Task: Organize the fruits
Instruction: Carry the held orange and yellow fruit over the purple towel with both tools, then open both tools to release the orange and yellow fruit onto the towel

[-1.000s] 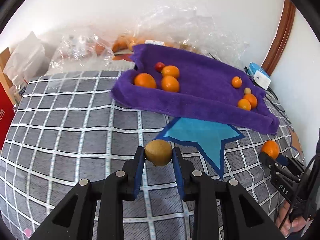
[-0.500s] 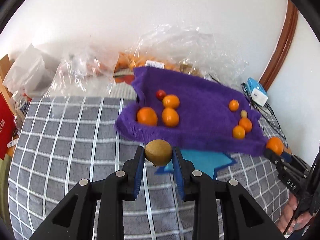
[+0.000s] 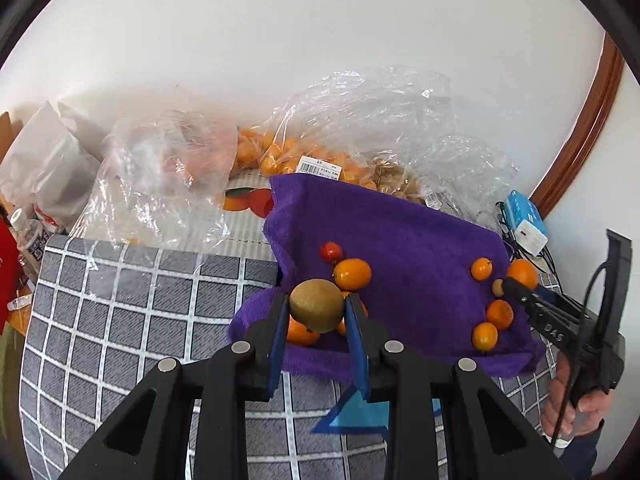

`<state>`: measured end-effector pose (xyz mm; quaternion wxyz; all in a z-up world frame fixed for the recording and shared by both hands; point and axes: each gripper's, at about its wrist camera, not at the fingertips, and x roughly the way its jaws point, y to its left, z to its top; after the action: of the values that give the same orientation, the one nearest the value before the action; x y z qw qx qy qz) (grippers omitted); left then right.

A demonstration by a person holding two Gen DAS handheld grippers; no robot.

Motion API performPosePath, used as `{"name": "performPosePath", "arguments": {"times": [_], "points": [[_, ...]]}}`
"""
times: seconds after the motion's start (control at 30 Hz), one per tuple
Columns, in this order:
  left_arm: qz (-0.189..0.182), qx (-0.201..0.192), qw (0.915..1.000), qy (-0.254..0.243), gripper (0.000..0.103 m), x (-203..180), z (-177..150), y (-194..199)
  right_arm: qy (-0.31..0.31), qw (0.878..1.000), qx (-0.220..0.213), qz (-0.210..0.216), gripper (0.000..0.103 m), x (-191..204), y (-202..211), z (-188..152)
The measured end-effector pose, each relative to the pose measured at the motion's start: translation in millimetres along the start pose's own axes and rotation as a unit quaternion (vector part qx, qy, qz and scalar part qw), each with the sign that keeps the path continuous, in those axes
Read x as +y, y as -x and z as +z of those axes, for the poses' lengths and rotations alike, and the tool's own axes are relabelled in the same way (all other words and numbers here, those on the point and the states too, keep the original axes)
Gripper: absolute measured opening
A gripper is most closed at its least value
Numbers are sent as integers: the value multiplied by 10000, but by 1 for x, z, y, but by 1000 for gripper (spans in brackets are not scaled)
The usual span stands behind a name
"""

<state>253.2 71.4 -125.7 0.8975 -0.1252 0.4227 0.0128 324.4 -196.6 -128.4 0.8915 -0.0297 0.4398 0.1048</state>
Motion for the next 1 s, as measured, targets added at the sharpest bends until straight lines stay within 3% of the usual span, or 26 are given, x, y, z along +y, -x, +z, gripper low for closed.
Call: {"name": "performPosePath", "arguments": {"times": [0.33, 0.53, 0.67, 1.0], "points": [[-66, 328, 9994, -7, 27, -9, 11, -50, 387, 9981, 470, -57, 41, 11, -51, -11], [12, 421, 9991, 11, 27, -14, 15, -71, 514, 9977, 449, 4, 43, 11, -48, -15], [53, 504, 9987, 72, 27, -14, 16, -81, 532, 9980, 351, 53, 55, 10, -36, -16], [224, 595, 9980, 3, 27, -16, 13, -93, 175, 9997, 163, -105, 55, -3, -13, -20]]}}
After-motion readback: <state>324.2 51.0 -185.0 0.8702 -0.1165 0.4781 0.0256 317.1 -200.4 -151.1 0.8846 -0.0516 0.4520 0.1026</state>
